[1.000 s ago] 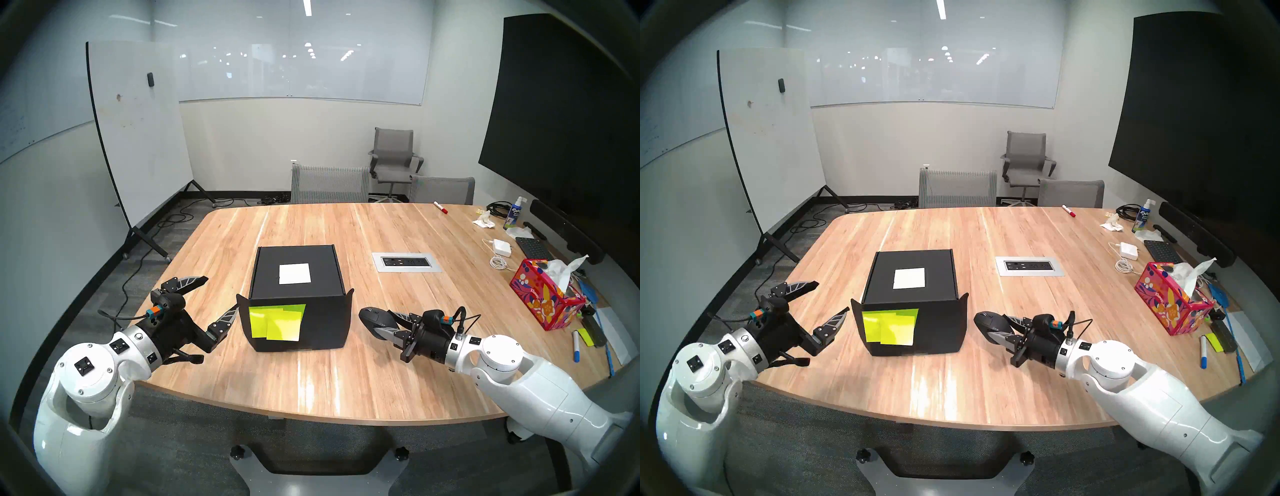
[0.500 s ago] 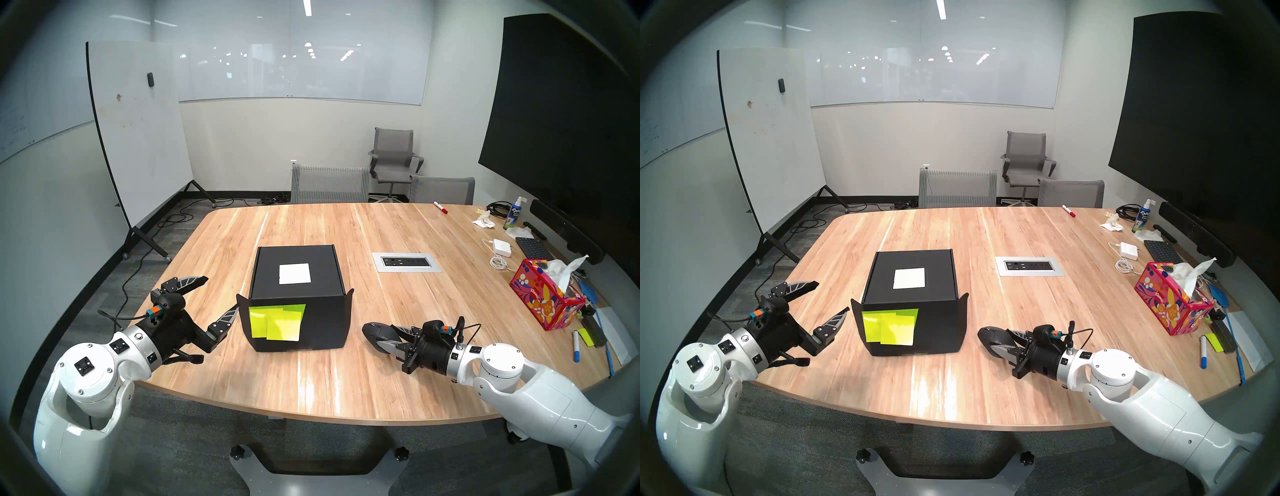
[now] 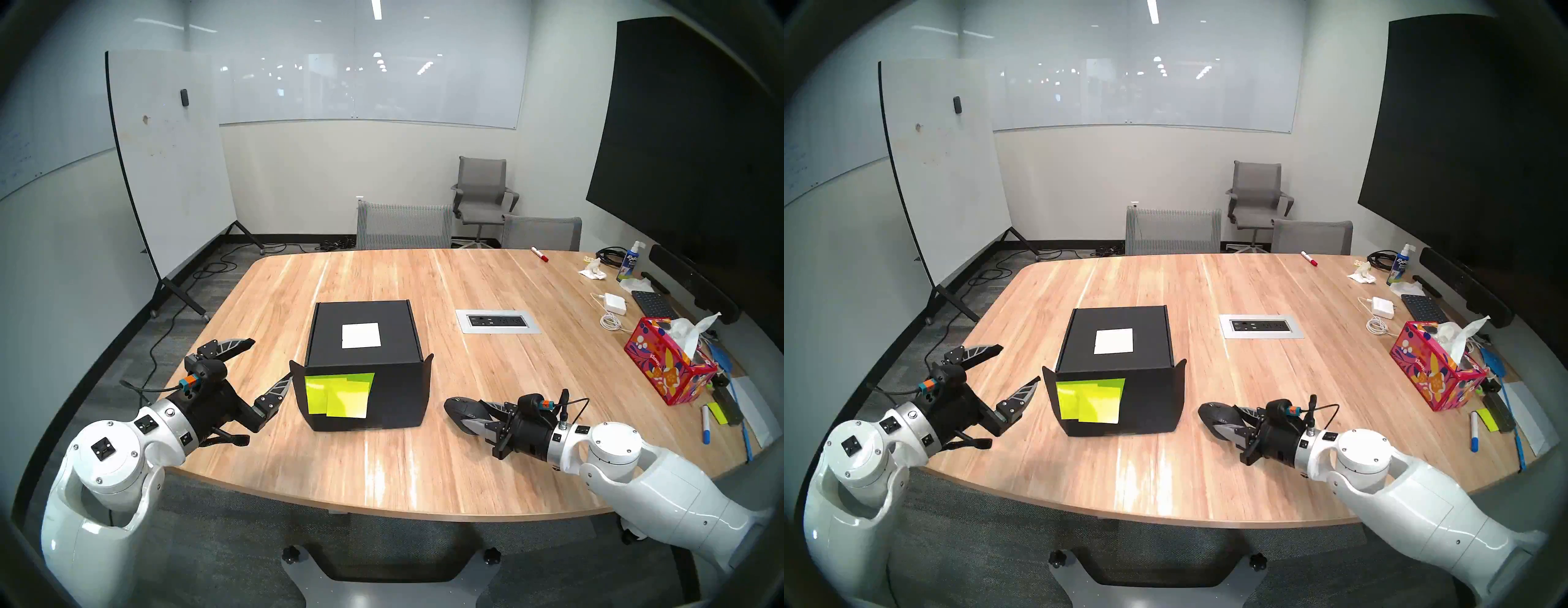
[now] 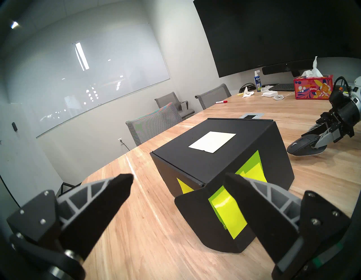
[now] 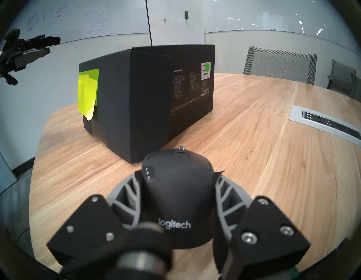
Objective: Open the box and place the mouse inside
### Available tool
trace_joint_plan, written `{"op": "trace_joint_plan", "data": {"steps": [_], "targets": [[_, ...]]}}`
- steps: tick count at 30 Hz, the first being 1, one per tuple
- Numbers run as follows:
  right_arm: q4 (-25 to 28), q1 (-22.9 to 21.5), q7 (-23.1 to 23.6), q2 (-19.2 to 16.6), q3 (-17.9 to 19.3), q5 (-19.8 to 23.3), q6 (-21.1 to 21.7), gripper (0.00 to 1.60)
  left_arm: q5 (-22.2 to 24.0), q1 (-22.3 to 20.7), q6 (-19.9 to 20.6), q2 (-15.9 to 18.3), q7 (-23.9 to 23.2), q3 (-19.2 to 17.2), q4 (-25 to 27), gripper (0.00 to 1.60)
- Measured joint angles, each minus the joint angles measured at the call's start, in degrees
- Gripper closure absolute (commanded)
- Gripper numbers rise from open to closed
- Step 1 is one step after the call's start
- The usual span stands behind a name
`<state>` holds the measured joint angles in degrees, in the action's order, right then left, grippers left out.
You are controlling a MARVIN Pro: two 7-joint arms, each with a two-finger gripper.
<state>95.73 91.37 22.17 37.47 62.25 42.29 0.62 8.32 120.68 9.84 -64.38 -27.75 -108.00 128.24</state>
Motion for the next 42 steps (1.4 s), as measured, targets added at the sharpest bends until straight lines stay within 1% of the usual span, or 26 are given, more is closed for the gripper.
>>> {"op": "trace_joint_plan", "data": {"steps": [18,33,42], "targets": [[-0.61,0.13,0.92,1.22,-0.64,0.9,1.61,1.6,0.0,0.0,0.0,0.0,0.0,0.0,0.0,0.0],[-0.74,0.79,0.48,1.67,-0.57,1.0,1.52,1.6,0.0,0.0,0.0,0.0,0.01,-0.01,0.0,0.0],[-0.62,1.06,-0.4,1.71,-0.61,-0.81,0.48,1.6,0.0,0.0,0.0,0.0,0.01,-0.01,0.0,0.0]]}}
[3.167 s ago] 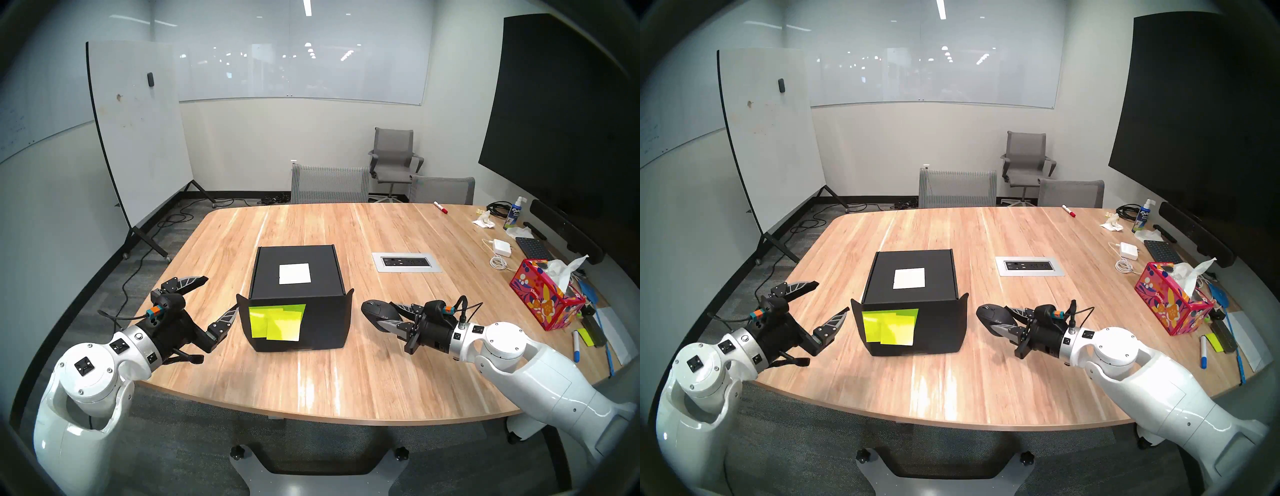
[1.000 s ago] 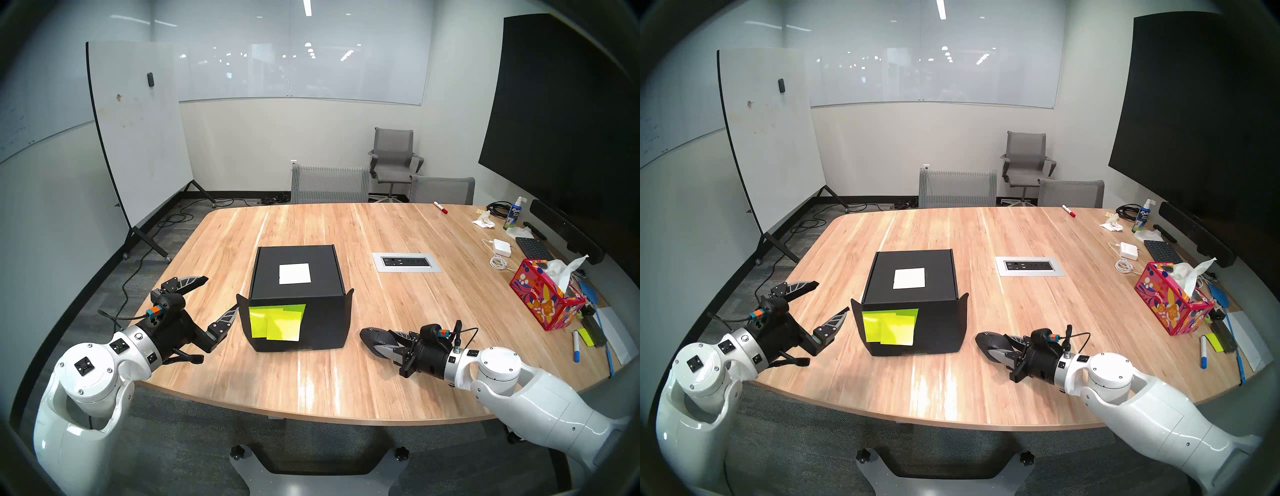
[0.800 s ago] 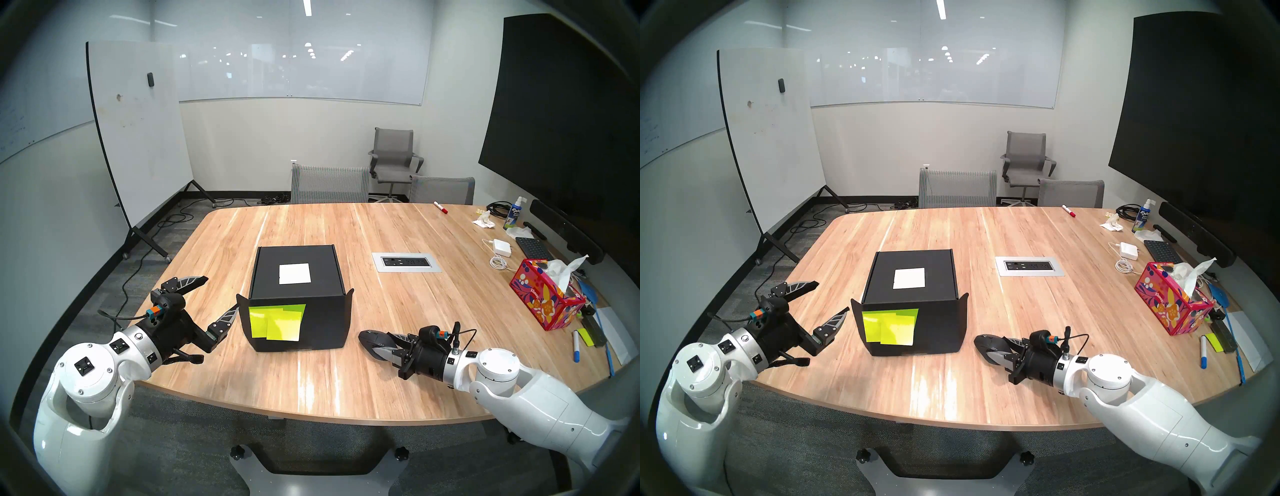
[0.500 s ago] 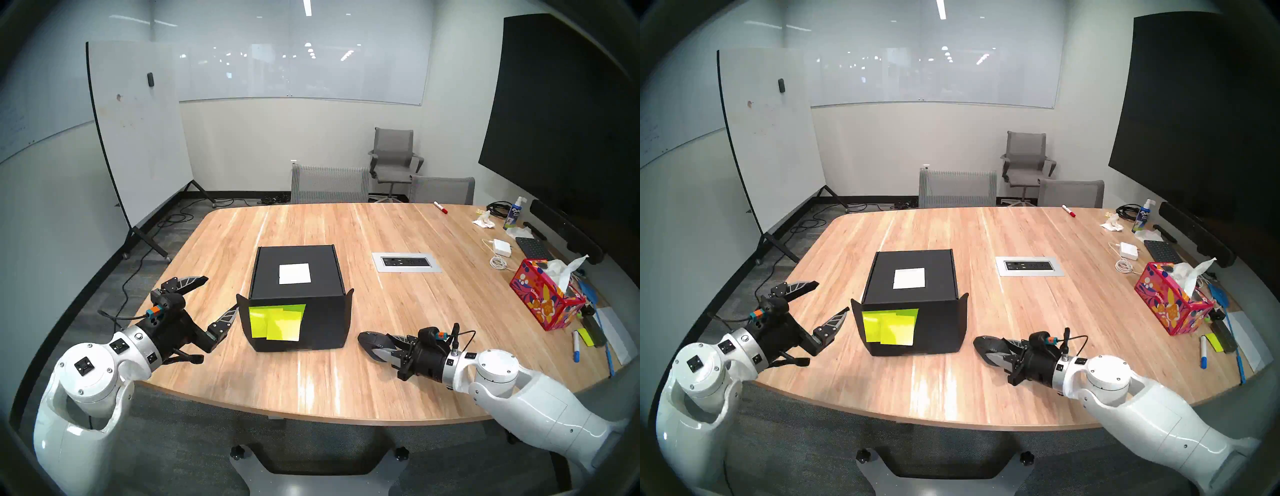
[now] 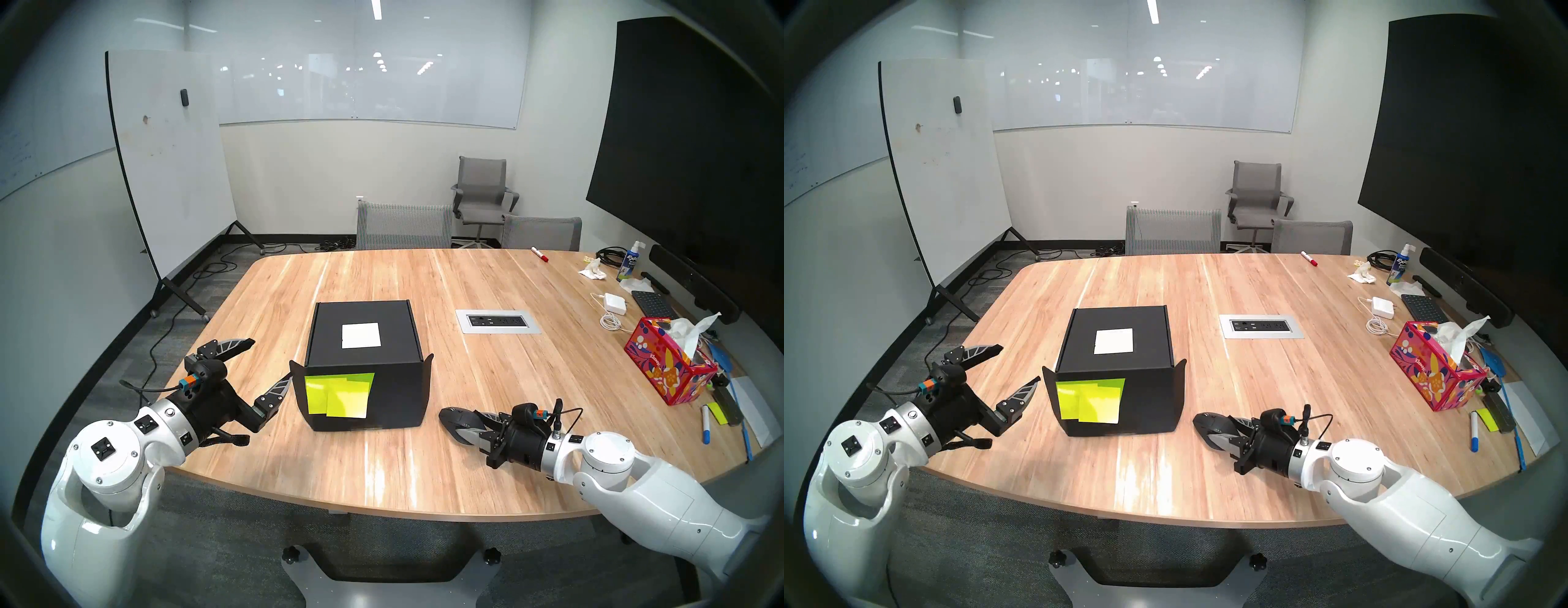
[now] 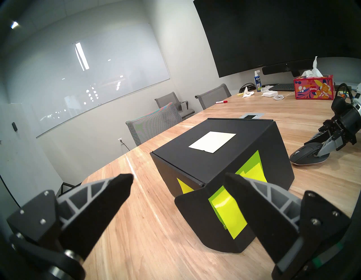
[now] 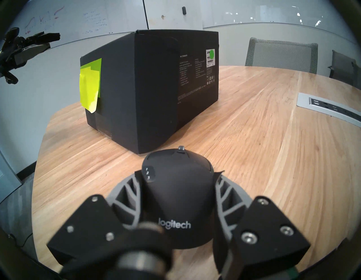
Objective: Open the box and place the mouse inside
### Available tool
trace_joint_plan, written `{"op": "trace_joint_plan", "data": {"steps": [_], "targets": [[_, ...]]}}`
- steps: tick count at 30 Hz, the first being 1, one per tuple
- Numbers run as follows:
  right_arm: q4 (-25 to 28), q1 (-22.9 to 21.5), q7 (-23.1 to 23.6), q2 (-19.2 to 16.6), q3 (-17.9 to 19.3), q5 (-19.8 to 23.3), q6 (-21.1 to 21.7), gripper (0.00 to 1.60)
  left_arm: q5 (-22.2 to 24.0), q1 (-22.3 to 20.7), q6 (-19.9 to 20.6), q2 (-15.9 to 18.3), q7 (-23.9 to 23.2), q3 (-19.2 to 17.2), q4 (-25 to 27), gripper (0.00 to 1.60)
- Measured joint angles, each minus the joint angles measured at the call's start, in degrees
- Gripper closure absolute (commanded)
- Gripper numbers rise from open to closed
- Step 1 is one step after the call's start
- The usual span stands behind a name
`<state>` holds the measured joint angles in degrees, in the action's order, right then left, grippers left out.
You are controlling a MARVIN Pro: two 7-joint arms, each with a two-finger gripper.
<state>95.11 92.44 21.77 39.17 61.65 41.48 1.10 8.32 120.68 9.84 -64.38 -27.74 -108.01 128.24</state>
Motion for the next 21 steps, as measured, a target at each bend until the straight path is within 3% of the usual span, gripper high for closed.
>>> {"op": "trace_joint_plan", "data": {"steps": [21], "targets": [[-0.07,0.51,0.02,0.34,-0.01,-0.28,0.03,1.6,0.0,0.0,0.0,0.0,0.0,0.0,0.01,0.0]]}}
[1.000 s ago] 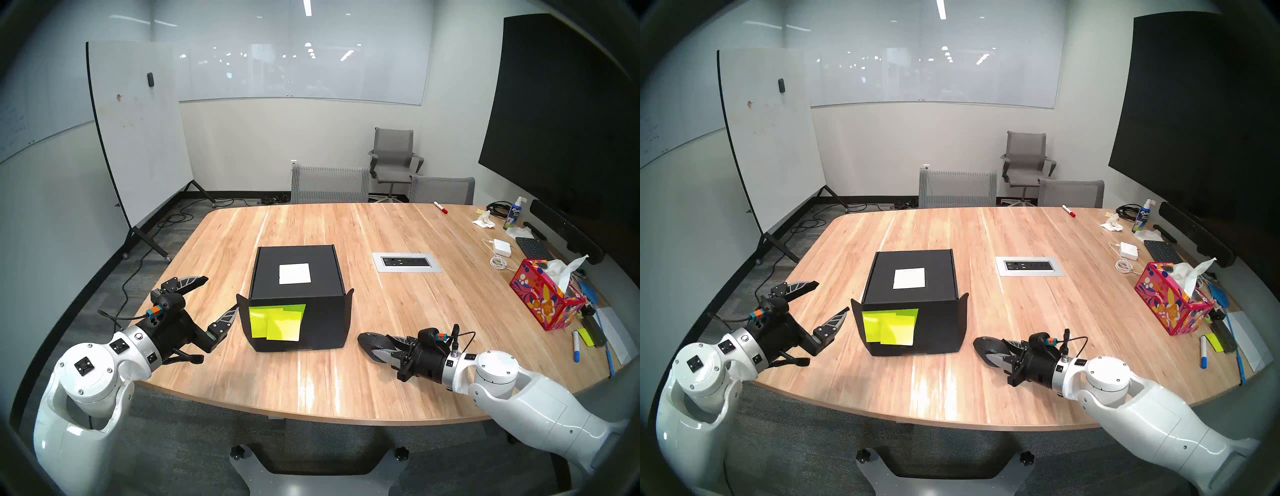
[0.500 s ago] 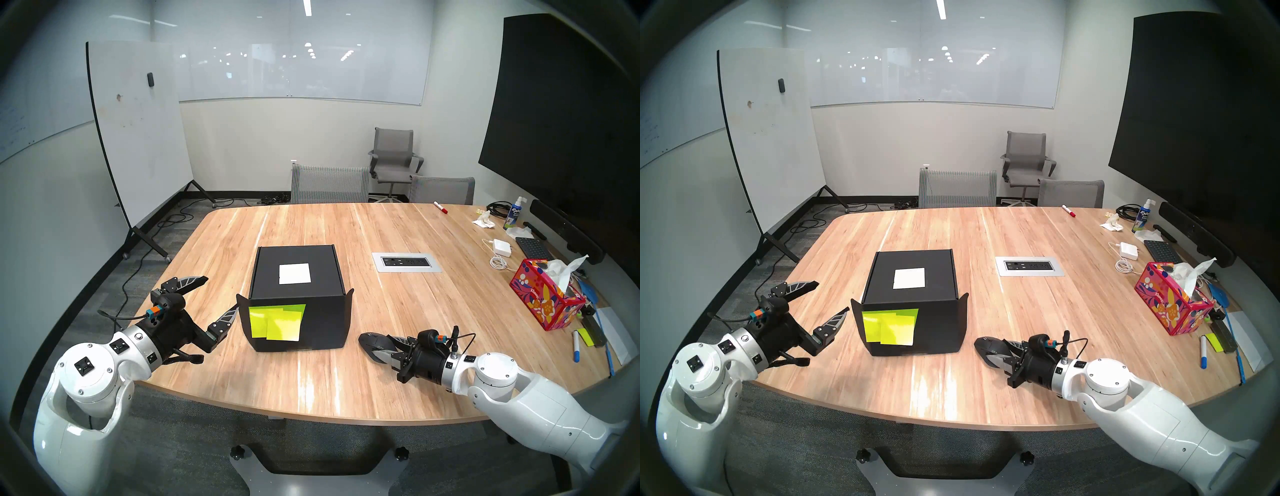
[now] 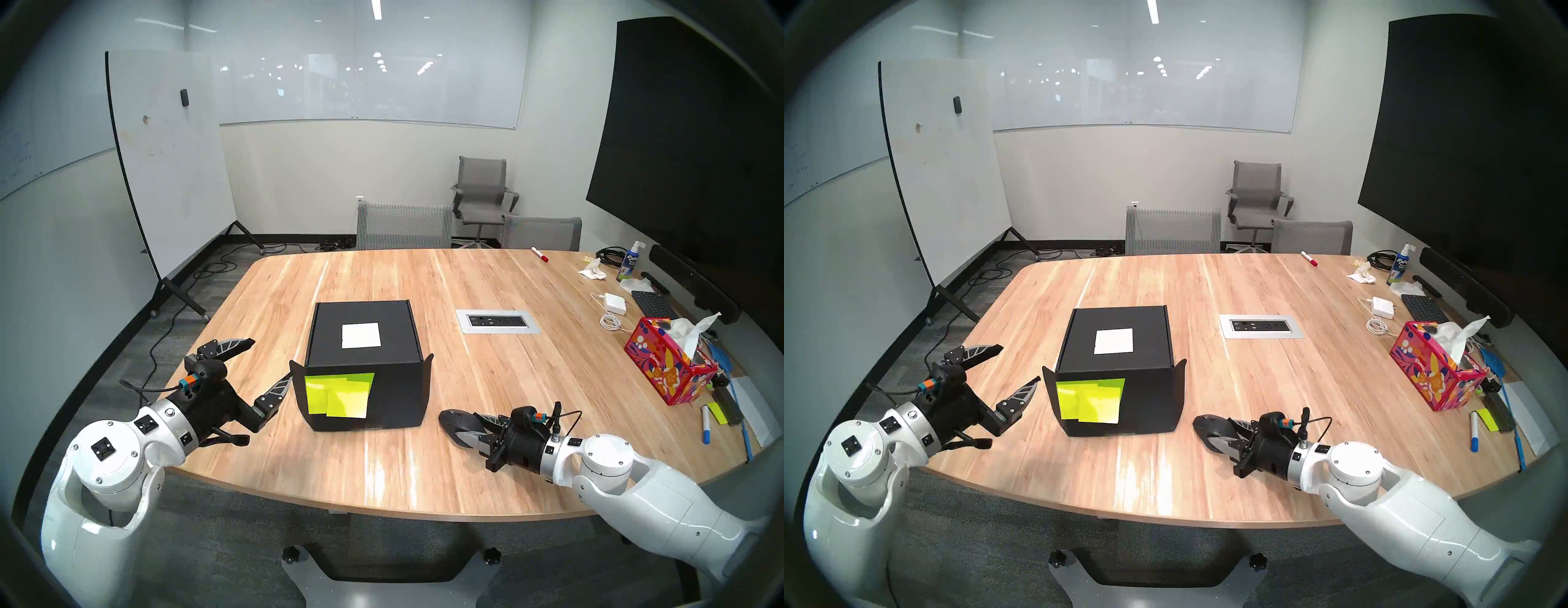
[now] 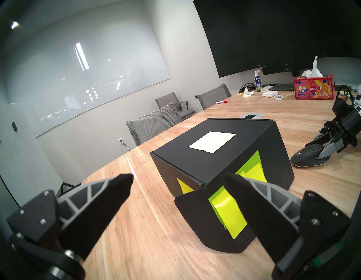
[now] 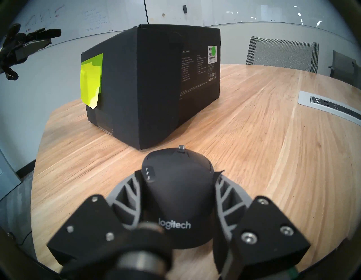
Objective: Open the box and place the mouse inside
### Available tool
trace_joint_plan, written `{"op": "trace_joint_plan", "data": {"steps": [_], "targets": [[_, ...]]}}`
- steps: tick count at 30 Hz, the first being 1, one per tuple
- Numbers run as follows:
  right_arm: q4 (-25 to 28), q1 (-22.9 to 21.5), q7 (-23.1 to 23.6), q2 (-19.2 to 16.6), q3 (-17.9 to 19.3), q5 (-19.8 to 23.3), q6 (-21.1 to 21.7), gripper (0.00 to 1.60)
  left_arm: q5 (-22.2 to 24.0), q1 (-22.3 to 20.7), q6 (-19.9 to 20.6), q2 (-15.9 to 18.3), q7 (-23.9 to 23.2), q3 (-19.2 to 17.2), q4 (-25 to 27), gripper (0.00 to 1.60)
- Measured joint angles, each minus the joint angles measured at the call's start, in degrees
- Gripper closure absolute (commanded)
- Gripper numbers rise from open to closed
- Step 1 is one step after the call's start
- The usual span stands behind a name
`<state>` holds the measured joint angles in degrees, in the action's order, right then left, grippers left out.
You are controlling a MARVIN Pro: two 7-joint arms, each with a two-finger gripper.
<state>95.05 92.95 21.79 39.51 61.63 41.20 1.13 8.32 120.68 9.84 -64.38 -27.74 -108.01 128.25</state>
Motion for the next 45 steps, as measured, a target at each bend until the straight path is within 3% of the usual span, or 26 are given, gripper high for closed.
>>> {"op": "trace_joint_plan", "data": {"steps": [7,8,9,14,15,16,18,20,22,31,45], "targets": [[-0.22,0.11,0.06,0.35,-0.03,0.0,-0.31,1.6,0.0,0.0,0.0,0.0,0.0,0.0,0.0,0.0],[-0.25,0.12,0.07,0.38,-0.03,0.0,-0.34,1.15,0.0,0.0,0.0,0.0,0.0,0.0,0.0,0.0],[-0.29,0.13,0.08,0.44,-0.04,-0.01,-0.39,0.99,0.0,0.0,0.0,0.0,0.0,0.0,0.0,0.0],[-0.43,0.22,0.08,0.7,-0.1,-0.07,-0.52,0.75,0.0,0.0,0.0,0.0,0.0,0.0,0.0,0.0],[-0.48,0.27,0.06,0.79,-0.12,-0.1,-0.59,0.63,0.0,0.0,0.0,0.0,0.0,0.0,0.0,0.0],[-0.5,0.29,0.05,0.83,-0.12,-0.12,-0.62,0.63,0.0,0.0,0.0,0.0,0.0,0.0,0.0,0.0],[-0.54,0.35,0.03,0.91,-0.13,-0.14,-0.7,0.43,0.0,0.0,0.0,0.0,0.0,0.0,0.0,0.0],[-0.56,0.44,-0.01,0.98,-0.13,-0.15,-0.75,0.1,0.0,0.0,0.0,0.0,0.0,0.0,0.0,0.0],[-0.56,0.54,-0.1,1.05,-0.14,-0.17,-0.74,0.0,0.0,0.0,0.0,0.0,0.0,0.0,0.0,0.0],[0.1,1.03,-0.98,0.96,-0.12,-0.21,-0.53,0.0,0.0,0.0,0.0,0.01,0.0,0.0,0.0,0.0],[6.48,3.5,-3.73,-2.93,2.06,0.27,3.17,0.0,0.0,0.0,-0.01,0.01,0.01,0.0,0.0,0.0]]}}
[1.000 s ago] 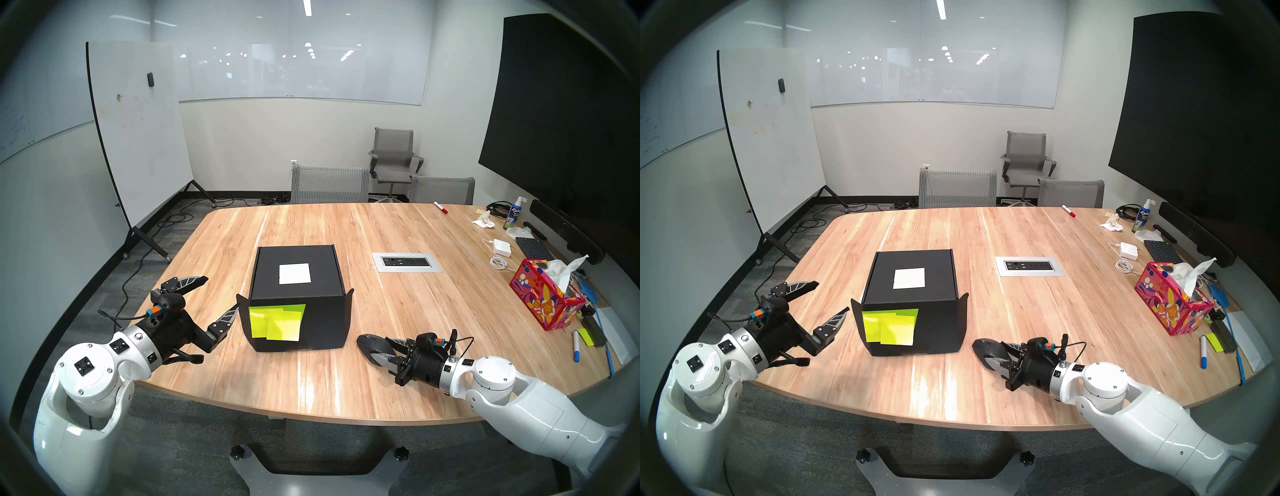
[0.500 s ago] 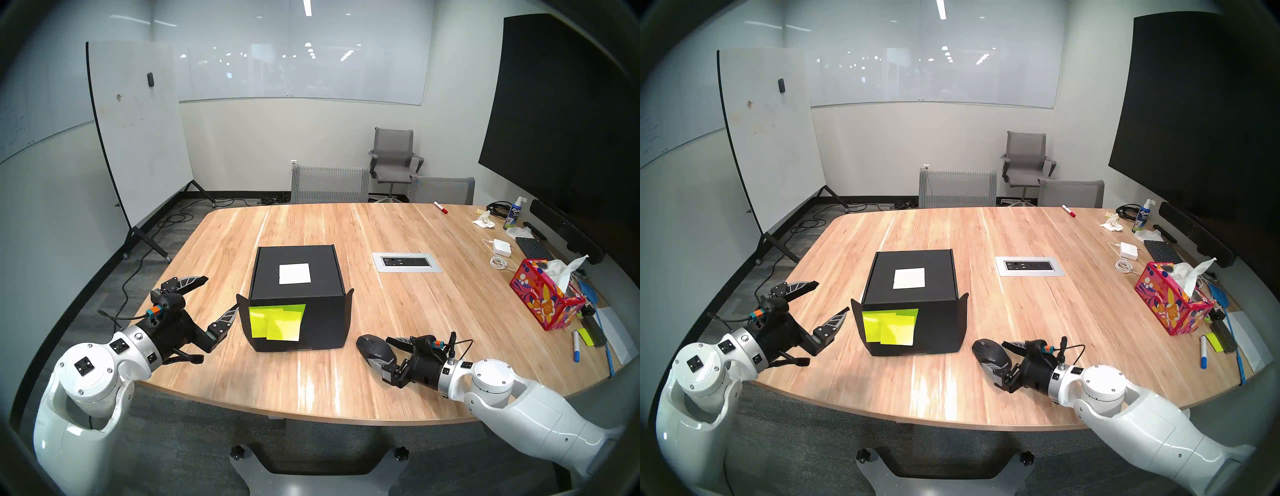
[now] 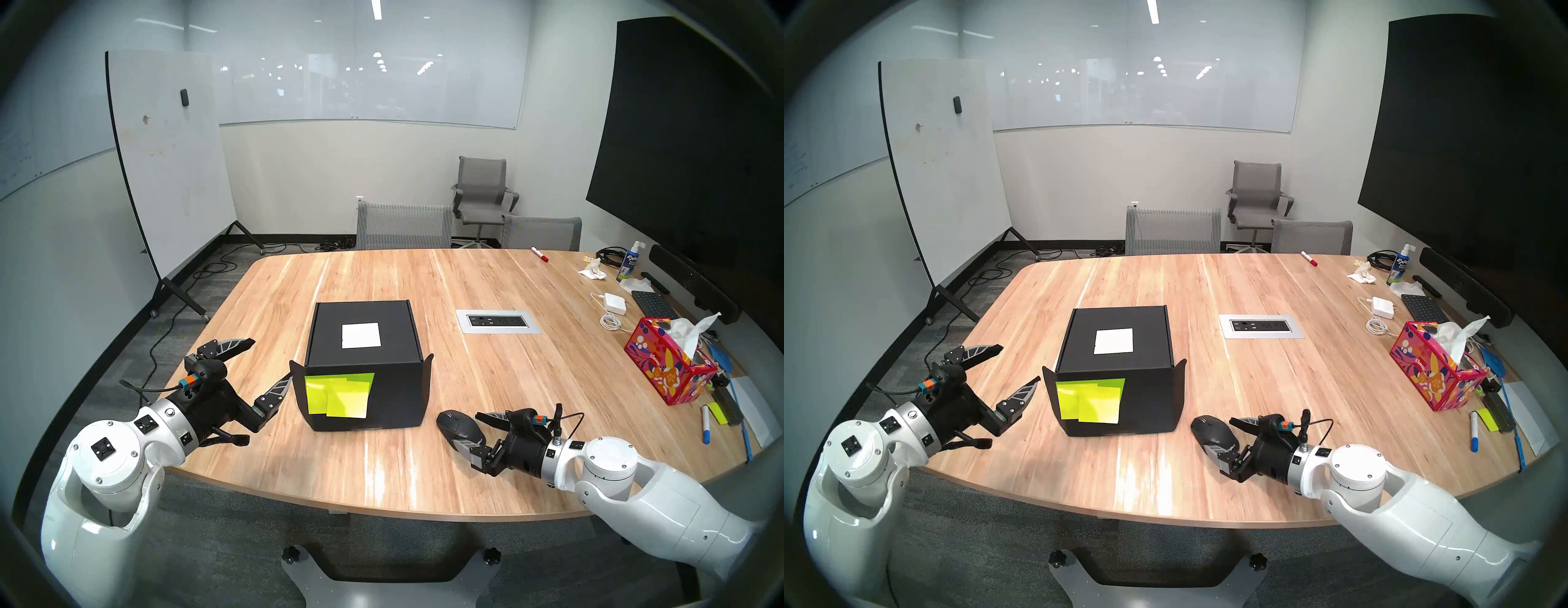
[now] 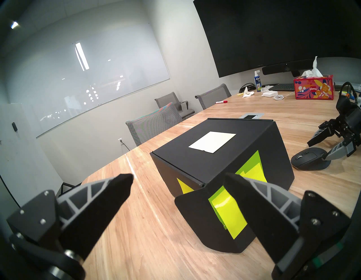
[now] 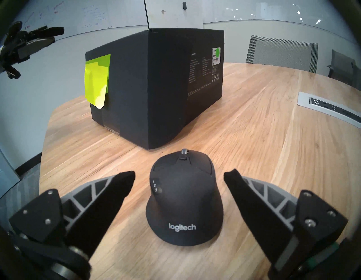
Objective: Open the box and place the mouse inside
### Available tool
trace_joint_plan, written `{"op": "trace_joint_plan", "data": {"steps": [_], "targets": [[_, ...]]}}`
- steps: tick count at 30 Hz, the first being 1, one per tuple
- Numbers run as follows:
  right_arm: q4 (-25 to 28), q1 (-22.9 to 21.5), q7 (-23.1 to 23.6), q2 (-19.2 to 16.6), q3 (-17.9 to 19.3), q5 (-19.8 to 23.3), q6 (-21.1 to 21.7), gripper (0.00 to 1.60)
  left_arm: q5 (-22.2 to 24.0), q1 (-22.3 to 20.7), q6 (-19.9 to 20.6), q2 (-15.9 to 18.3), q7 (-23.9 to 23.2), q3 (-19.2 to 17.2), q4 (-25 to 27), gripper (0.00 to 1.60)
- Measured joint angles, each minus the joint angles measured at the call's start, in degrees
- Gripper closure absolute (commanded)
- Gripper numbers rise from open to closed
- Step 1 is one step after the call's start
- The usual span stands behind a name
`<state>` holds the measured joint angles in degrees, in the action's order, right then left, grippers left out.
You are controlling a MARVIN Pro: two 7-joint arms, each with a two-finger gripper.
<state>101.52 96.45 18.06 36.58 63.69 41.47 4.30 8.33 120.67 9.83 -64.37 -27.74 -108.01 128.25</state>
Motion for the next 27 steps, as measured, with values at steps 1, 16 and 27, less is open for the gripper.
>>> {"op": "trace_joint_plan", "data": {"steps": [1,16,27], "targets": [[0.52,0.2,-0.23,-0.33,0.25,0.1,0.31,0.0,0.0,0.0,0.0,0.0,0.0,0.0,0.0,0.0],[7.4,1.85,-2.96,-4.35,3.21,0.96,5.07,0.0,0.0,0.0,0.0,0.0,0.0,0.0,-0.01,0.0],[12.18,2.1,-4.65,-6.34,4.78,0.79,6.71,0.0,0.0,0.0,0.0,0.0,0.0,0.0,-0.02,0.0]]}}
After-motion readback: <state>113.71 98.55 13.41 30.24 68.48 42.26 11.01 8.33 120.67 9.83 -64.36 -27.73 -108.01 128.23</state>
